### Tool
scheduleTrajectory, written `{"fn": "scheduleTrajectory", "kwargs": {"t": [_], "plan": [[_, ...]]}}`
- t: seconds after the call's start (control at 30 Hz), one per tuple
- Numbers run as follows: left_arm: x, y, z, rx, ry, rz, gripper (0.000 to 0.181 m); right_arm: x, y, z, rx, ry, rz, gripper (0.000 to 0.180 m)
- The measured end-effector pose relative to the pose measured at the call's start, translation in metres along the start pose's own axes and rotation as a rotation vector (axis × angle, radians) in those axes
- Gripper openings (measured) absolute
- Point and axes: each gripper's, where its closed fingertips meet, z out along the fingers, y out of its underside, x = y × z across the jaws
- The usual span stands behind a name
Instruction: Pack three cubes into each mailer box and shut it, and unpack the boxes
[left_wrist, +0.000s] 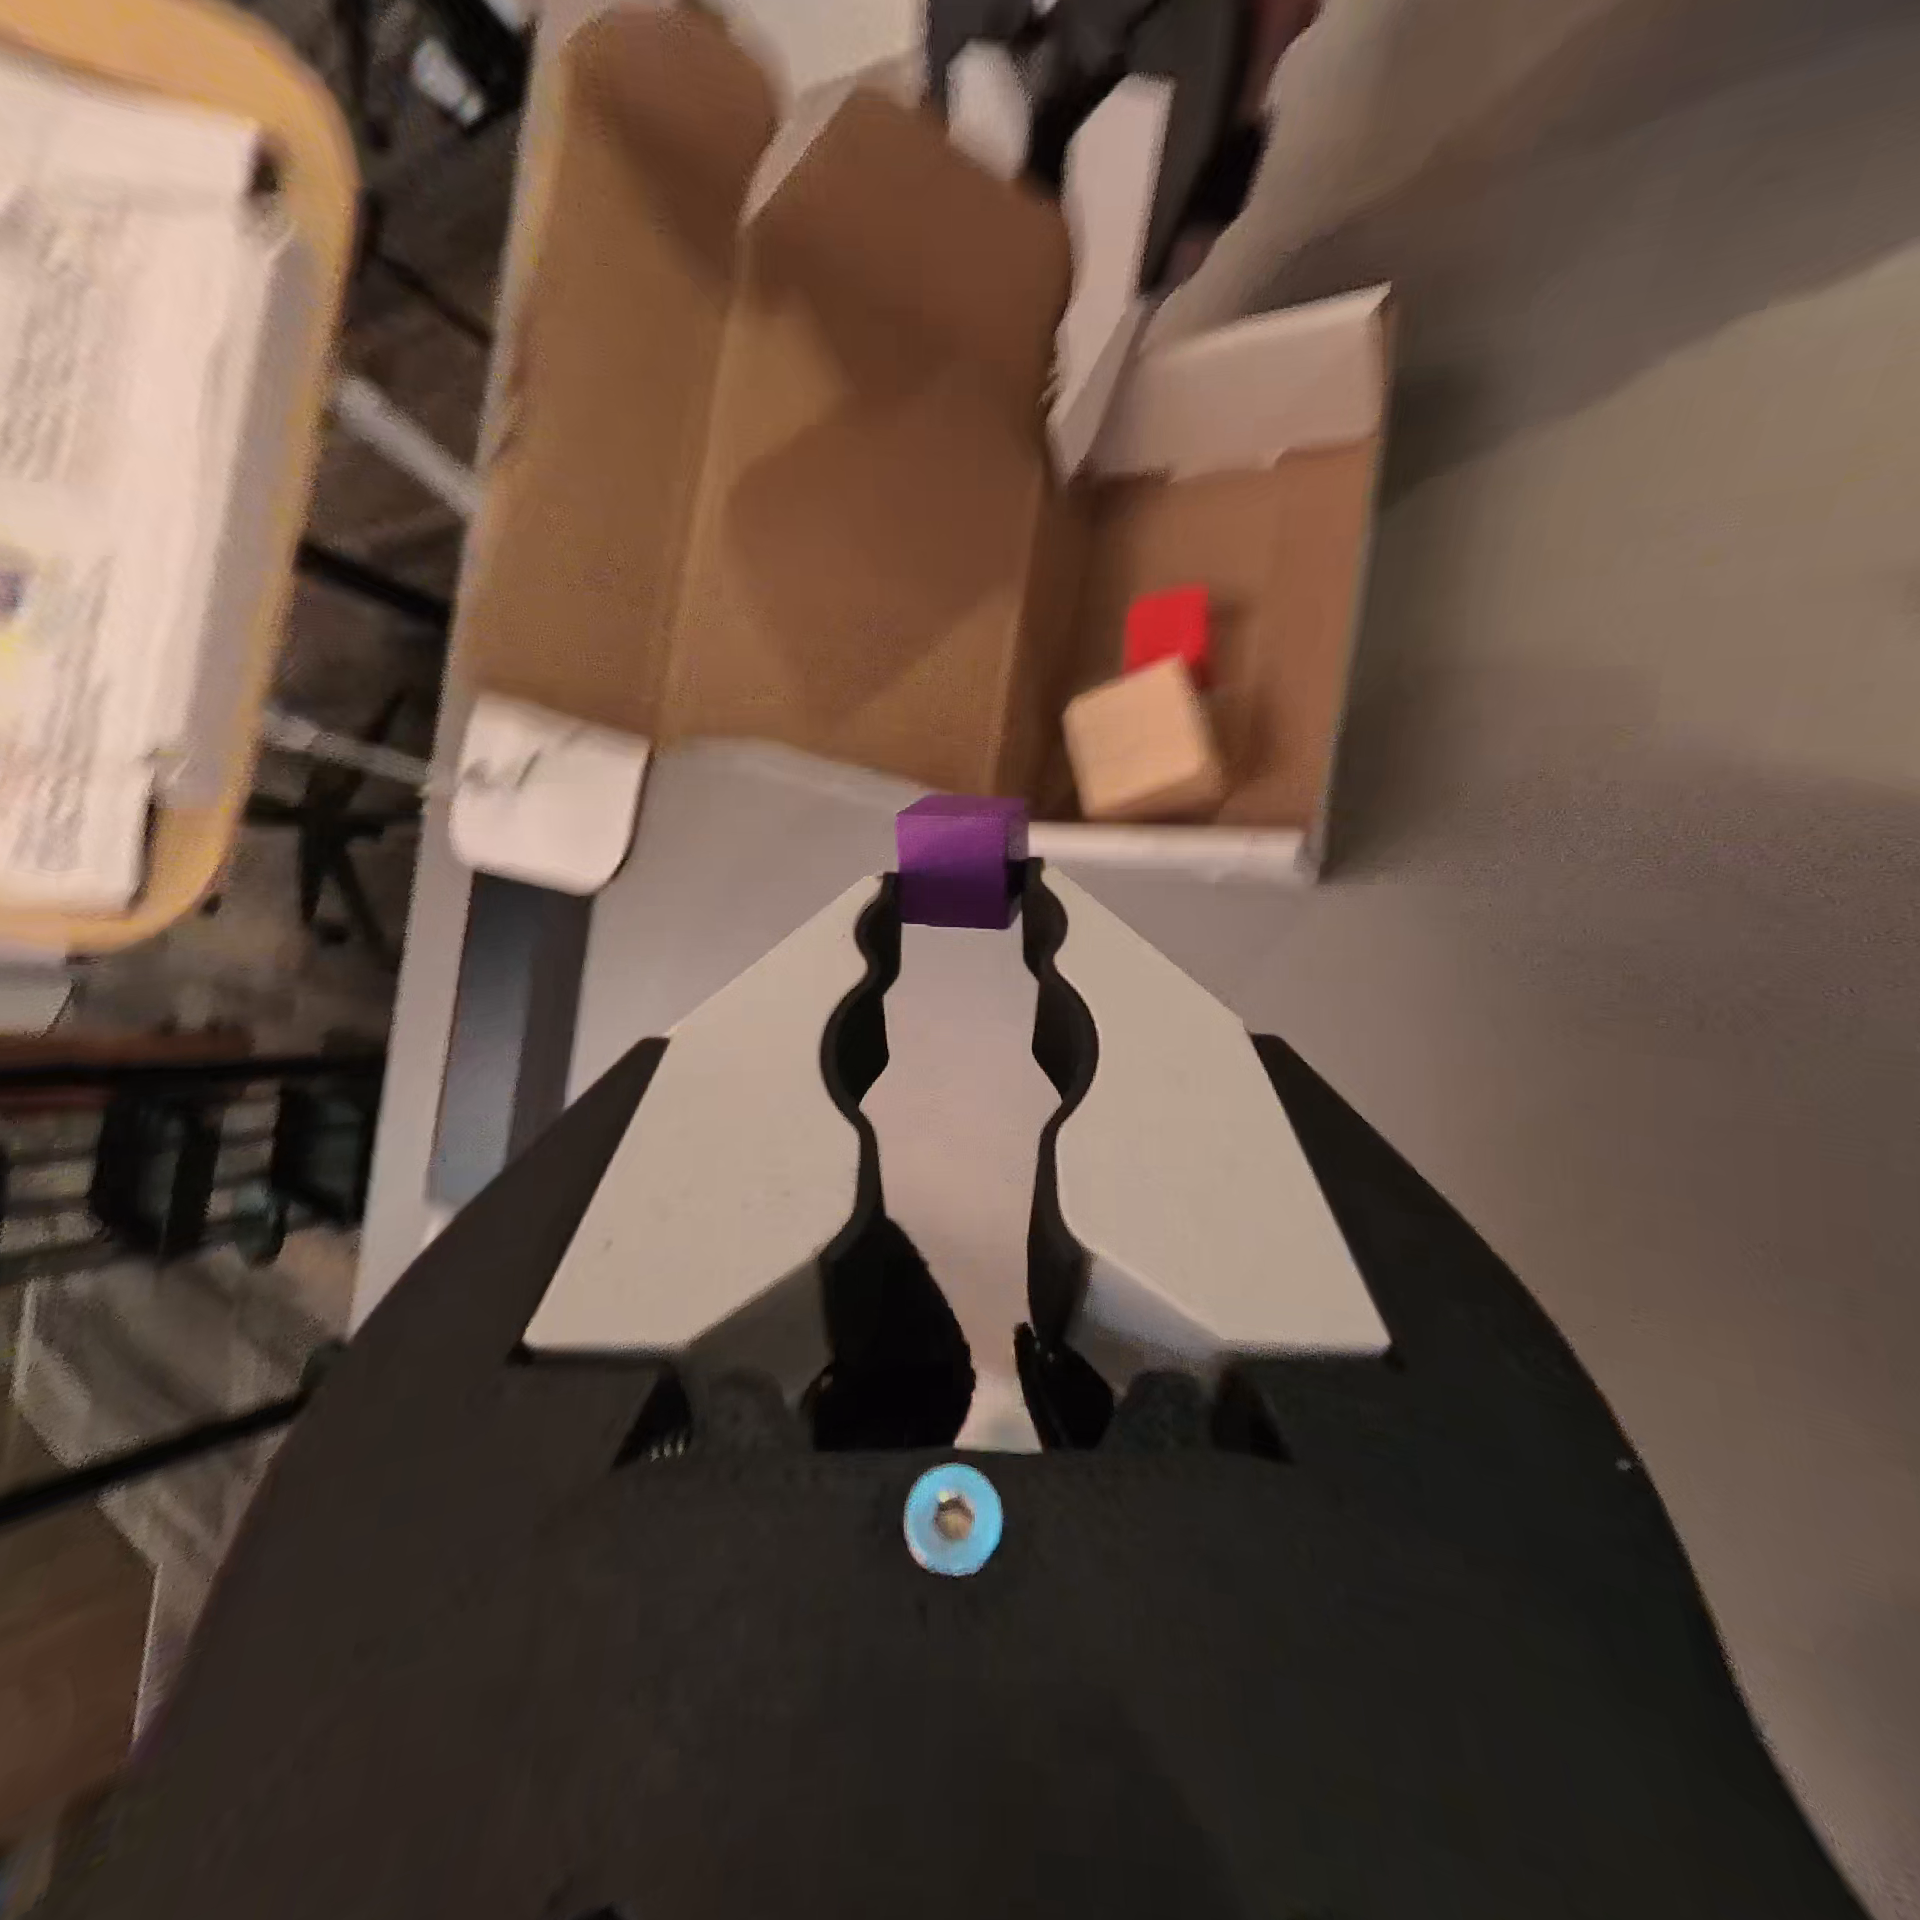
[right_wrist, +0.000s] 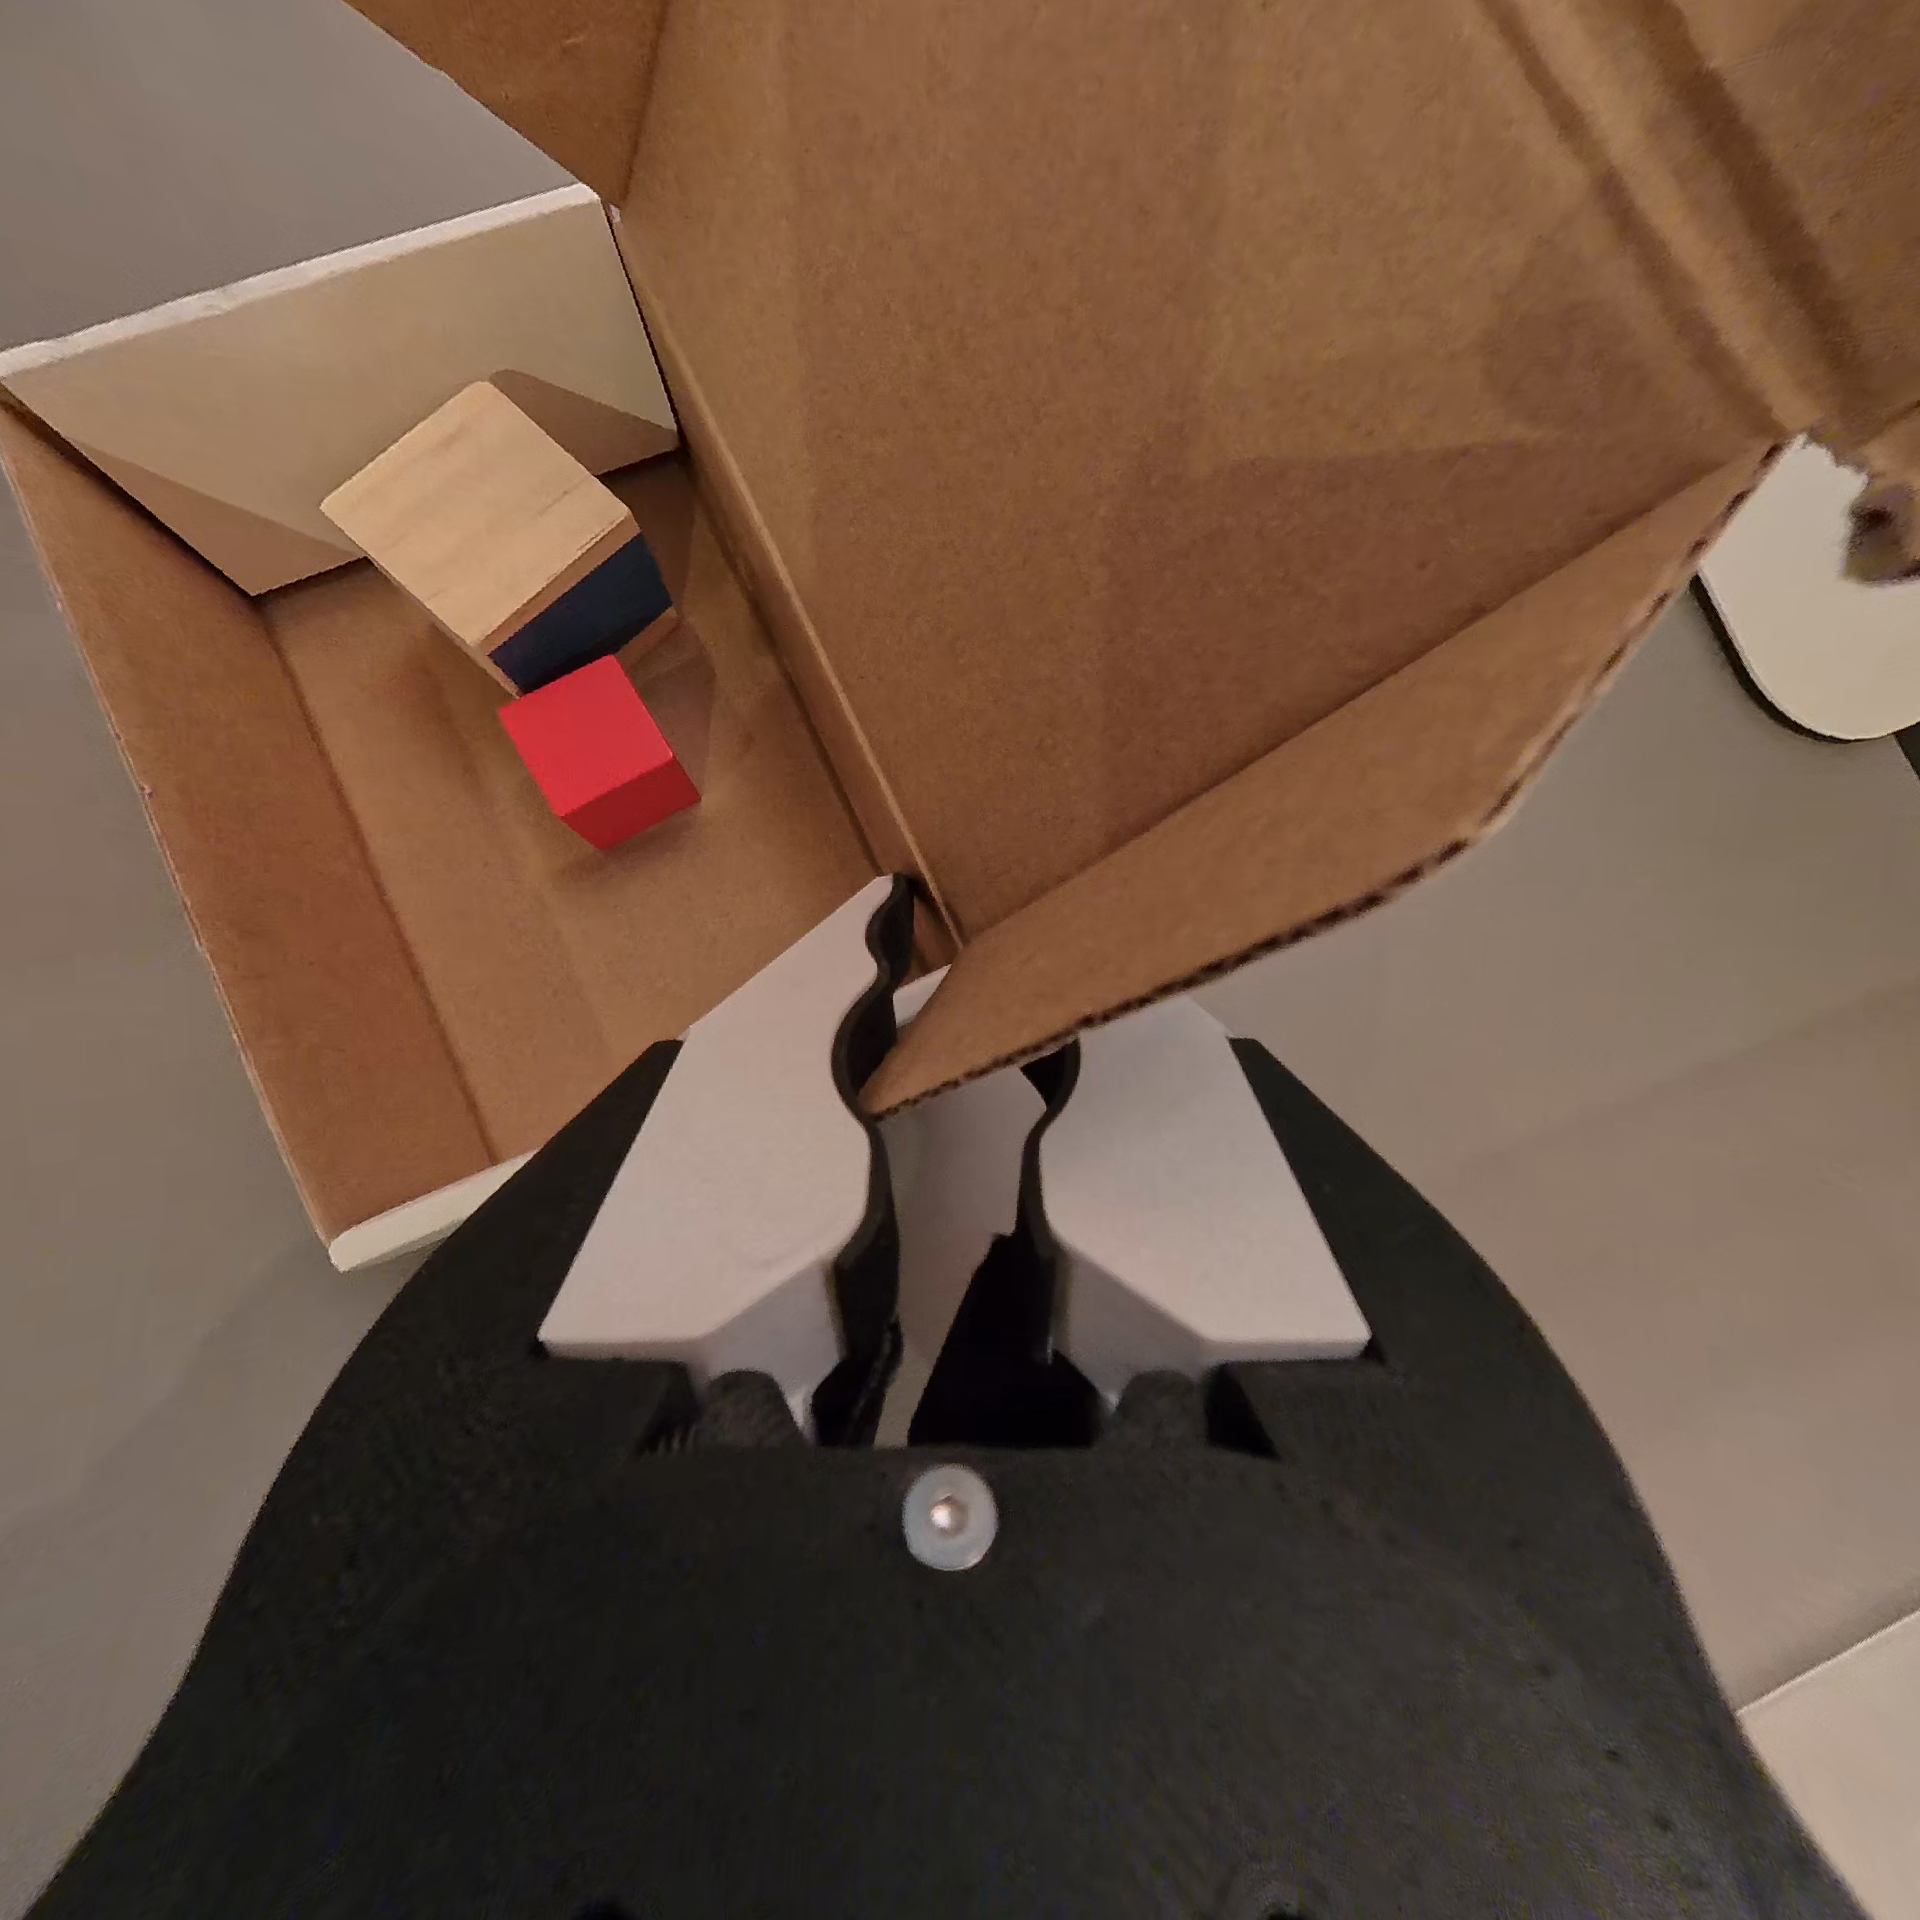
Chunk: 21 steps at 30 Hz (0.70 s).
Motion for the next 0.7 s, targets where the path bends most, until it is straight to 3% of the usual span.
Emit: {"fn": "scheduleTrajectory", "kwargs": {"t": [0.13, 0.33, 0.5, 0.7], "plan": [[0.043, -0.048, 0.071, 0.016, 0.139, 0.053, 0.021, 0.0, 0.0, 0.0, 0.004, -0.002, 0.001, 0.014], [0.072, -0.051, 0.153, -0.093, 0.265, 0.037, 0.021, 0.0, 0.0, 0.0, 0.006, 0.001, -0.003, 0.014], [0.082, -0.038, 0.173, -0.175, 0.31, 0.028, 0.022, 0.0, -0.001, 0.001, 0.011, -0.002, -0.004, 0.014], [0.075, -0.039, 0.163, -0.129, 0.243, -0.017, 0.05, -0.001, -0.001, 0.0, 0.011, -0.004, -0.006, 0.014]]}}
